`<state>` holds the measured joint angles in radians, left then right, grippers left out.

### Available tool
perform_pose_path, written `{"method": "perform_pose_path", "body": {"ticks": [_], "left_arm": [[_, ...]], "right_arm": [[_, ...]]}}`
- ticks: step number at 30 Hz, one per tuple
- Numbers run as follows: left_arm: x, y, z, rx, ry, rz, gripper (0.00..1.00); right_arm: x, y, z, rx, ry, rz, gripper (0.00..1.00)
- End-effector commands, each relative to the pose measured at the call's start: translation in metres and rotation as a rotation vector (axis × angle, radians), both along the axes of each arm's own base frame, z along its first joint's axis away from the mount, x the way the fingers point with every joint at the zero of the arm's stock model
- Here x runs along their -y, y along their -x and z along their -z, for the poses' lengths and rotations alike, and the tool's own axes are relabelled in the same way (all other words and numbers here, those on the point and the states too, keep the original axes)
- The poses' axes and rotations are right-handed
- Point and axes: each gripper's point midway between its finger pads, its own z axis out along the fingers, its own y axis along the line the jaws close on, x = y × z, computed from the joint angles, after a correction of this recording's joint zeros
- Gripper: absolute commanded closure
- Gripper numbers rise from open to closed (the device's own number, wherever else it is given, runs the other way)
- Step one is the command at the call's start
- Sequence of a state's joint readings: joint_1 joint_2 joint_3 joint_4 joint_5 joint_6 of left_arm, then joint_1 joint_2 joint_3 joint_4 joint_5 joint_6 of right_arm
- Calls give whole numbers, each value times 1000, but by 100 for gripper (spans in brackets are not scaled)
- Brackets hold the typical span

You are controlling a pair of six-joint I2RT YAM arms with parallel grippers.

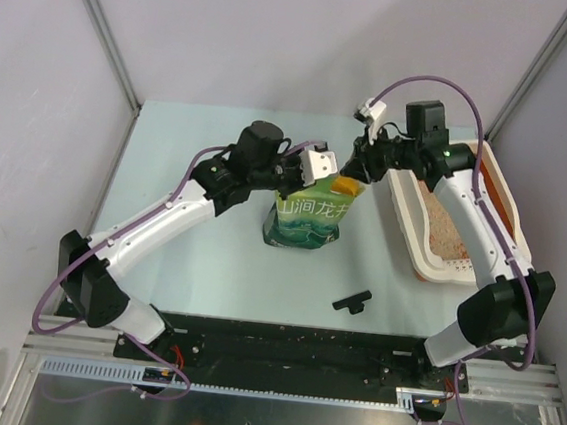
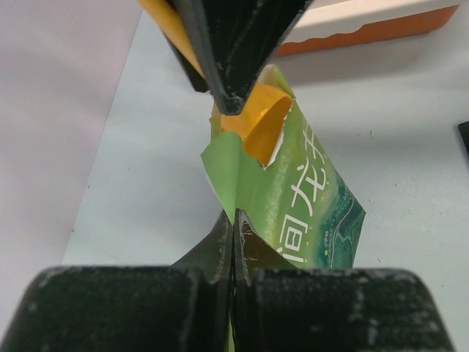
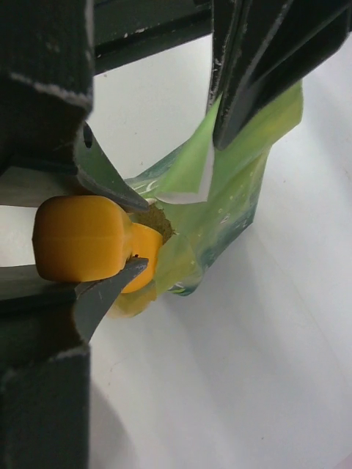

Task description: Fill the litter box with clean litter

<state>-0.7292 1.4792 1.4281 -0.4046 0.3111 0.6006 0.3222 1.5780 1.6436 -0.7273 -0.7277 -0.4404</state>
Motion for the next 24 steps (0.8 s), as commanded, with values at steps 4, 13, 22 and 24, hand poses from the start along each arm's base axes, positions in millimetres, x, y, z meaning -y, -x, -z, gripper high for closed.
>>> {"method": "perform_pose_path", "body": {"ticks": [4, 13, 22, 24], "left_arm": [[-6, -1, -32, 42, 81, -59, 100], [-17, -10, -32, 1, 117, -150, 100], [-14, -7, -30, -35, 138, -148, 100], [-15, -7, -27, -44, 135, -152, 100]], "right_arm": [[13, -28, 21, 128, 159, 309, 100], [10, -54, 90, -165, 115, 642, 100], [-24, -51, 114, -511, -119, 614, 100], [-26, -54, 109, -600, -202, 601, 100]]}}
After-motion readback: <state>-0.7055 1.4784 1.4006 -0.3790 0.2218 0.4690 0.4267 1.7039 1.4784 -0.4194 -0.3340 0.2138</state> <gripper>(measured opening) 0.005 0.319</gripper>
